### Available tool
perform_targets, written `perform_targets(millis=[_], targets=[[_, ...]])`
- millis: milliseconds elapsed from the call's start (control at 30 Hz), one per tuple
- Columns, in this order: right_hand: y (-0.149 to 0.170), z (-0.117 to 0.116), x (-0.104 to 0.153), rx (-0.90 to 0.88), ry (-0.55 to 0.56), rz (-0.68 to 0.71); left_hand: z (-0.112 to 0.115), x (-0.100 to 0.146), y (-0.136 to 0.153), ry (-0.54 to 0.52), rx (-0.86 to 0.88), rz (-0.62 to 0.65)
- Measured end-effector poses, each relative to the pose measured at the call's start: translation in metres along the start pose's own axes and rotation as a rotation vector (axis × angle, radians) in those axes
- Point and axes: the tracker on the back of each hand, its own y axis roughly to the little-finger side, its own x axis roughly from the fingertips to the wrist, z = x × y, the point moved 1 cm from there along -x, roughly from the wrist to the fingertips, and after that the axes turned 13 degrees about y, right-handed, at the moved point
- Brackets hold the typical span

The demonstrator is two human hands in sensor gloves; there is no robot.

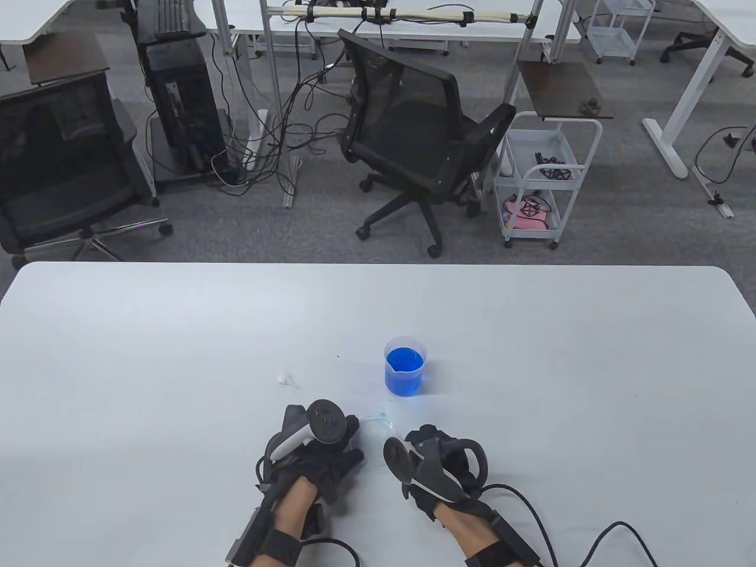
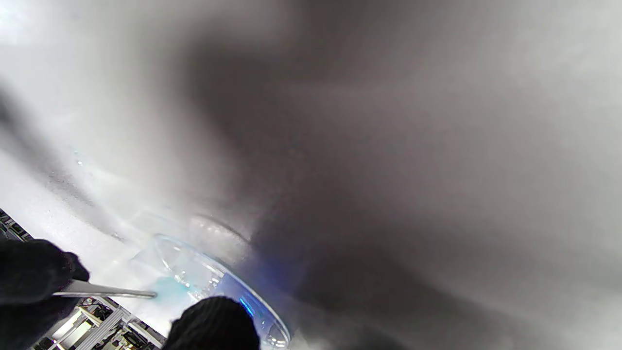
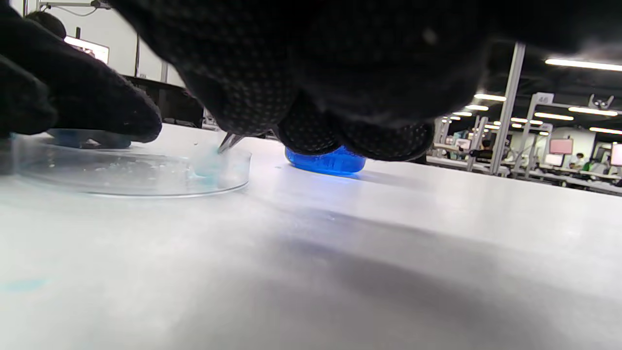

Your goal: Dip tweezers-held cotton tuft into dye solution and dot onto culture dish

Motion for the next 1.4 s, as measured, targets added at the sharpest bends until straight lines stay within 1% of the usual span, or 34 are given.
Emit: perform_targets(millis=[100,267,367,433,633,767,933,1033,1100,1167,1233,1400], targets=[[0.001,0.002,-0.001,-0.015,0.012,-0.007,0.0,0.0,0.0,0.001,0.001,0.0],[0.006,0.021,-0.001,-0.08,0.072,-0.037,0.0,0.0,0.0,0.001,0.0,-0.001],[0.006,0.028,0.001,-0.104,0.092,-0.036,0.0,0.0,0.0,0.001,0.0,-0.001],[0.003,0.025,0.002,-0.09,0.078,-0.019,0.0,0.0,0.0,0.001,0.0,-0.001],[-0.01,0.005,0.005,-0.041,0.012,0.031,0.0,0.0,0.0,0.002,-0.002,-0.005],[-0.01,0.003,0.005,-0.042,0.008,0.03,0.0,0.0,0.0,0.002,-0.001,-0.005],[0.007,0.019,0.0,-0.098,0.06,-0.046,0.0,0.0,0.0,0.002,-0.001,-0.005],[0.026,0.034,-0.002,-0.135,0.105,-0.115,0.0,0.0,0.0,0.002,0.0,-0.004],[0.037,0.038,-0.003,-0.149,0.117,-0.155,0.0,0.0,0.0,0.002,0.0,-0.004],[0.045,0.037,-0.002,-0.154,0.111,-0.182,0.0,0.0,0.0,0.002,0.0,-0.004],[0.049,0.03,-0.001,-0.135,0.076,-0.186,0.0,0.0,0.0,0.002,0.0,-0.004],[0.042,0.004,0.0,-0.075,-0.035,-0.153,0.0,0.0,0.0,0.002,0.0,-0.004]])
